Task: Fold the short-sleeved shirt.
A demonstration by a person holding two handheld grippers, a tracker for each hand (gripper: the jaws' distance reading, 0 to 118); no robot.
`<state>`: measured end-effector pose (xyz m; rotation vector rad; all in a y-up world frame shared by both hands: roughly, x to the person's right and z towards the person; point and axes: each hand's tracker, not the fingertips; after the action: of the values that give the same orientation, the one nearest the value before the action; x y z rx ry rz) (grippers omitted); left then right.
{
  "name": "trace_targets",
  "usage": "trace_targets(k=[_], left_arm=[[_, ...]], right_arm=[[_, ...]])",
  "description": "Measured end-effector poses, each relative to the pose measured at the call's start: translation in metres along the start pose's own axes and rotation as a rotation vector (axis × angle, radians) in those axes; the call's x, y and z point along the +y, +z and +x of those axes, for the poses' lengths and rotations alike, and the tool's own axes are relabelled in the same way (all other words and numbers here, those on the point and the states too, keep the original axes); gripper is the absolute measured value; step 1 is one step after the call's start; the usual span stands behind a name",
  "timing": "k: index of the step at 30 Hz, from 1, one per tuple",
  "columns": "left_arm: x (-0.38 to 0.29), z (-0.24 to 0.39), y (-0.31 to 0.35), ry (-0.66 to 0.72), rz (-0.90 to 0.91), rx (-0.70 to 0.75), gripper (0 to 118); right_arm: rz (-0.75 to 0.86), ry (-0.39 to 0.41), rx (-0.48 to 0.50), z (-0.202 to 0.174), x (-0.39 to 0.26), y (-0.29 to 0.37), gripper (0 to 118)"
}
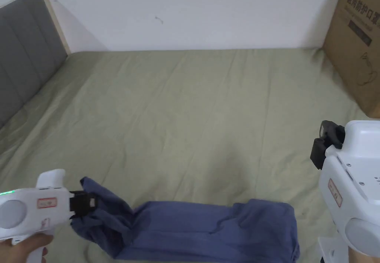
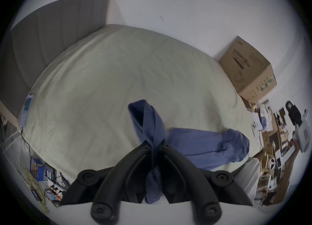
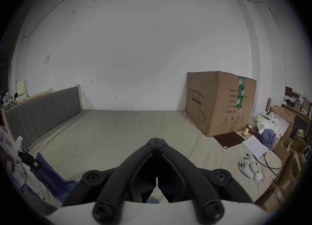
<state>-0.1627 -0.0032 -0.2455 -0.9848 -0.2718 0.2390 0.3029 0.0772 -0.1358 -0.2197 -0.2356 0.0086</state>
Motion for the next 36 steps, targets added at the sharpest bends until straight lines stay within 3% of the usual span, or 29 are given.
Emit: trace_targets(k=[10,17,19,20,21,23,32,36], left_arm=[[-0.021,0.1,-0.092,-0.144,-0.171,-0.092,6],[-0.039,0.131,-0.146,-0.125,-0.259,-0.052,8],[-0.042,0.133,-0.152,-0.094,-0.281,-0.049,27],[-0.042,0.133,-0.153,-0.063,-0.293,-0.069,50],[-0.043,0.133,-0.151,-0.036,-0.289,-0.101,66],[-0.043,0.137,-0.138,-0.012,-0.224,-0.145,81],[-0.013,0.124,-0.047,-0.125,0.171,-0.092,83],[-0.008,0.102,-0.023,-0.153,0.273,-0.03,77]], right_arm=[[0.008,0.002,-0.003,0.01,0.0,0.01,0],[-0.003,0.0,-0.019,0.017,-0.001,0.011,0],[-0.003,-0.001,-0.024,0.019,-0.002,0.011,0],[-0.004,-0.002,-0.026,0.021,-0.002,0.011,0],[-0.003,-0.005,-0.029,0.022,-0.003,0.012,0],[-0.004,-0.009,-0.032,0.023,-0.002,0.011,0],[0.012,-0.01,-0.027,0.023,0.004,0.014,0],[0.02,-0.009,-0.023,0.021,0.006,0.014,0]])
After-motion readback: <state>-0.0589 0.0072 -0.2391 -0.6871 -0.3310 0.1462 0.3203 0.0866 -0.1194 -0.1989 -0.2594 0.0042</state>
